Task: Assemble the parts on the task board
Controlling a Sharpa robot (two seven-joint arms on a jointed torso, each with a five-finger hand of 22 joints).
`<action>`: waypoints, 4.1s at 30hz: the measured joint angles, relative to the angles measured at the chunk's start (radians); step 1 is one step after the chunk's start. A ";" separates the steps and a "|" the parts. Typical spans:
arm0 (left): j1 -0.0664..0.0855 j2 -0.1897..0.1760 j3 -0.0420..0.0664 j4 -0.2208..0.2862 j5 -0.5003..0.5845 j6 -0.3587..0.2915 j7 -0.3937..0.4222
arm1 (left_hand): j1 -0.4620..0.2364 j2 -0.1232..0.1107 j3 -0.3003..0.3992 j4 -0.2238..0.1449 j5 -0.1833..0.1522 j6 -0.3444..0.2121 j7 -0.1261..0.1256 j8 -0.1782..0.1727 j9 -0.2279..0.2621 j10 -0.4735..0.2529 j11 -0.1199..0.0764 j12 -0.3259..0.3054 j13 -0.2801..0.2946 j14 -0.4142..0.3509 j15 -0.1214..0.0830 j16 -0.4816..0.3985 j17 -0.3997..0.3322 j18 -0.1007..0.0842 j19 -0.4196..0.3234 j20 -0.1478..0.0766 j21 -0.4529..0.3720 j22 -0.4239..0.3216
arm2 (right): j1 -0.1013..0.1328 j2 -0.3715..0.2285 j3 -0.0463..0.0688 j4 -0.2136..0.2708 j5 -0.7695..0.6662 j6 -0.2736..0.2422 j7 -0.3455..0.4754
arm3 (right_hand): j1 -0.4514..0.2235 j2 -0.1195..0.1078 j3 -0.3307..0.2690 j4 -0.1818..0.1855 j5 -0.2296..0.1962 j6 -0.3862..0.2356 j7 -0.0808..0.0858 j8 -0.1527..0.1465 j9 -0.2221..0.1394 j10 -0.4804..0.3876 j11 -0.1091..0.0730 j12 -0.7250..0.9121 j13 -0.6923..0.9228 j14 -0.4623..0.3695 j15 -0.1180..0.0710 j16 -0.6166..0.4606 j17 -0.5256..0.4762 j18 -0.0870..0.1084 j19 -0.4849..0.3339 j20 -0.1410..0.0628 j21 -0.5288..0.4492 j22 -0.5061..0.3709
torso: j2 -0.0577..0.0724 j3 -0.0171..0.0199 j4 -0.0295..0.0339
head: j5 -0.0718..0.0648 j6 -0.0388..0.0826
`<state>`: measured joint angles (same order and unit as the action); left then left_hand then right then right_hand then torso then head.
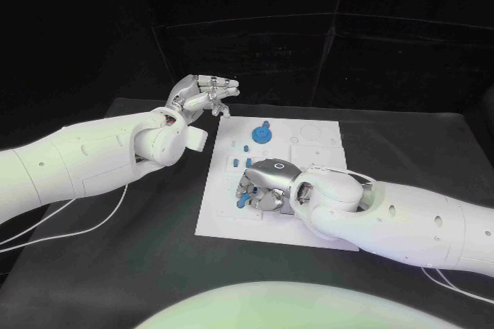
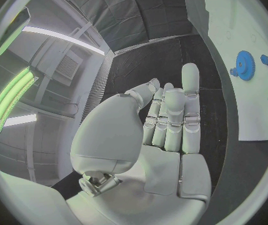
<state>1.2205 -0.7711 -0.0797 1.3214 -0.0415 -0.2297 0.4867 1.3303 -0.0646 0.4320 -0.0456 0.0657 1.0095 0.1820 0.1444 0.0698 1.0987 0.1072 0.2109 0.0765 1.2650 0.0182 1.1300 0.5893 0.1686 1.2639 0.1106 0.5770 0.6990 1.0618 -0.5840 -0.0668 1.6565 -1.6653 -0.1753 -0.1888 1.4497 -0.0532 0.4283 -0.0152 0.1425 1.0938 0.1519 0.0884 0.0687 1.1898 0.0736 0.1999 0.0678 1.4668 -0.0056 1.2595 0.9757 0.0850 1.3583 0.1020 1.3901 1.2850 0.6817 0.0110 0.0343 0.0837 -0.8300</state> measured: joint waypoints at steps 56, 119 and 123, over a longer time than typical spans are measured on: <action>-0.001 -0.012 -0.001 -0.001 0.000 0.015 -0.015 | 0.000 0.000 -0.003 -0.003 0.000 -0.004 0.004 0.000 0.000 0.000 0.000 0.006 0.000 0.000 0.000 0.000 -0.005 0.000 0.000 0.000 0.000 -0.002 | 0.089 -0.407 -0.006 0.207 0.286 -0.213 0.032 | -0.089 -0.041 -0.434 0.138 0.077 -0.119 0.002 0.054 0.024 -0.008 -0.005 0.247 0.085 -0.019 -0.005 -0.084 -0.161 0.037 -0.087 0.004 -0.130 -0.154 | -0.003 -0.0023 -0.0074 | -0.060 0.026; -0.009 -0.025 -0.002 0.002 0.000 0.015 -0.016 | 0.000 0.000 -0.003 -0.003 0.000 -0.004 0.004 0.000 0.000 -0.004 0.004 0.006 0.000 0.000 0.000 0.000 -0.006 0.000 -0.003 0.003 -0.004 -0.002 | -0.051 -0.400 -0.001 0.191 0.084 -0.103 -0.338 | -0.166 0.024 -0.571 0.287 0.308 -0.121 -0.068 0.358 0.062 0.136 -0.065 0.998 1.008 -0.002 -0.045 0.166 0.284 -0.031 0.097 -0.040 0.080 0.023 | -0.008 0.0008 -0.0437 | -0.093 0.025; -0.009 -0.027 -0.002 0.003 0.000 0.015 -0.016 | 0.000 0.000 -0.003 -0.003 0.000 -0.004 0.004 0.000 0.000 -0.004 0.004 0.006 0.000 0.000 0.000 0.000 -0.006 0.000 -0.003 0.003 -0.004 -0.002 | -0.057 -0.412 -0.007 0.207 0.083 -0.137 -0.338 | -0.140 0.037 -0.563 0.279 0.347 -0.106 -0.071 0.360 0.062 0.147 -0.068 1.016 1.040 -0.002 -0.052 0.175 0.298 -0.031 0.104 -0.047 0.088 0.023 | -0.008 0.0006 -0.0446 | -0.091 0.025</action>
<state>1.2114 -0.7976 -0.0815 1.3240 -0.0413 -0.2146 0.4705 1.3303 -0.0646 0.4292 -0.0484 0.0658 1.0059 0.1857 0.1444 0.0699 1.0951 0.1107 0.2166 0.0765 1.2650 0.0182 1.1300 0.5832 0.1686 1.2605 0.1140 0.5732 0.6965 1.0044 -0.9964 -0.0735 1.8637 -1.5825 -0.3122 -0.5267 1.3096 -0.0165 -0.1347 0.2640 0.4898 0.9878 0.0806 0.4480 0.1306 1.3367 0.0051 1.2160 1.1075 1.4647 -0.0580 1.4344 1.2733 0.0540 1.4622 0.0553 1.4776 1.3076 0.6732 0.0116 -0.0103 -0.0073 -0.8048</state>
